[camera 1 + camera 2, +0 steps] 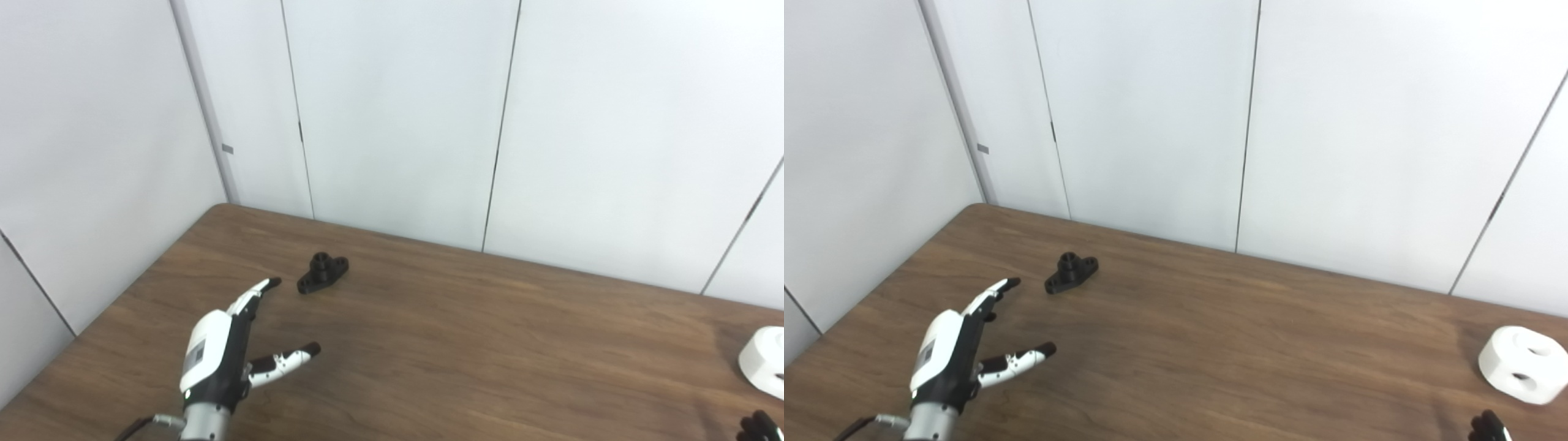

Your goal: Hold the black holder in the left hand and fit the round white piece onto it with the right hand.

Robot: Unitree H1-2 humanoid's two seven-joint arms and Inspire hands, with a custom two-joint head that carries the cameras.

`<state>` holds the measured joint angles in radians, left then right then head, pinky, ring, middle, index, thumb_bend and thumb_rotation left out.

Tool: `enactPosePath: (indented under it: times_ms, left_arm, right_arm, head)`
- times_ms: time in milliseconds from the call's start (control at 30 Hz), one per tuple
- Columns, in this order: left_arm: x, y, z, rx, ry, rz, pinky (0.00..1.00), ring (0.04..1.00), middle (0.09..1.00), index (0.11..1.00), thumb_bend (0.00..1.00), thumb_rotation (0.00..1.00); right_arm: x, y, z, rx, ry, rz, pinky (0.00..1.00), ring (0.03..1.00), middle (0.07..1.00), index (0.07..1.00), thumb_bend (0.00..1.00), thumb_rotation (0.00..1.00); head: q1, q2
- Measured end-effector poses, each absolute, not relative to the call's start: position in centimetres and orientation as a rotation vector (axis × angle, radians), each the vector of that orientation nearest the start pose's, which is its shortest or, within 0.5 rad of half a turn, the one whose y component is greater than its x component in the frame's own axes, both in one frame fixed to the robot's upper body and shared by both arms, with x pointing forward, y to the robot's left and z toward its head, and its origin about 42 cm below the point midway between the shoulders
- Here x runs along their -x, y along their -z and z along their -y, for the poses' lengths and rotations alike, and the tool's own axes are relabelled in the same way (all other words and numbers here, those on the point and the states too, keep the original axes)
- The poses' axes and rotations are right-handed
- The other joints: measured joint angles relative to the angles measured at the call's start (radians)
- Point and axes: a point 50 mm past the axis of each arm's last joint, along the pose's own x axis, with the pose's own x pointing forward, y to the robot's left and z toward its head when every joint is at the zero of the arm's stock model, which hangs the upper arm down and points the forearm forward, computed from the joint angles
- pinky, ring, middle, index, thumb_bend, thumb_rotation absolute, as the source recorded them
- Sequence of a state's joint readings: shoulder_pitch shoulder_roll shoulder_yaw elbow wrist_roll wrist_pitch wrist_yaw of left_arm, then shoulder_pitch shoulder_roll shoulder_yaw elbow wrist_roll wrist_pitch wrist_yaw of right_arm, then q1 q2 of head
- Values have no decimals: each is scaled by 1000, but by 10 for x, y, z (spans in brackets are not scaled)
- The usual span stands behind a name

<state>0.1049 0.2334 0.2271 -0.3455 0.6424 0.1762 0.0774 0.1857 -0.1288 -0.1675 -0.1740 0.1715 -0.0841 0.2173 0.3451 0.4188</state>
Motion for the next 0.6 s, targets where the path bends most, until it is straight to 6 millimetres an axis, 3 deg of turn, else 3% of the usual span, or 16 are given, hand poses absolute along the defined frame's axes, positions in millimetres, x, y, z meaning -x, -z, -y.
enactPosePath:
  times_ms: [300,600]
  left_arm:
    - [-263,-179,-368,-972,-460,15,810,898,885,872,824,376]
    - [-302,-174,-374,-995,-446,-25,798,897,875,858,837,428]
  right_arm:
    - [-218,-113,294,17,-29,101,1000,1000,989,989,631,1000]
    - [-218,-113,292,23,-48,99,1000,1000,1000,1000,669,1000]
  head:
    - [-9,12]
    - [-15,18]
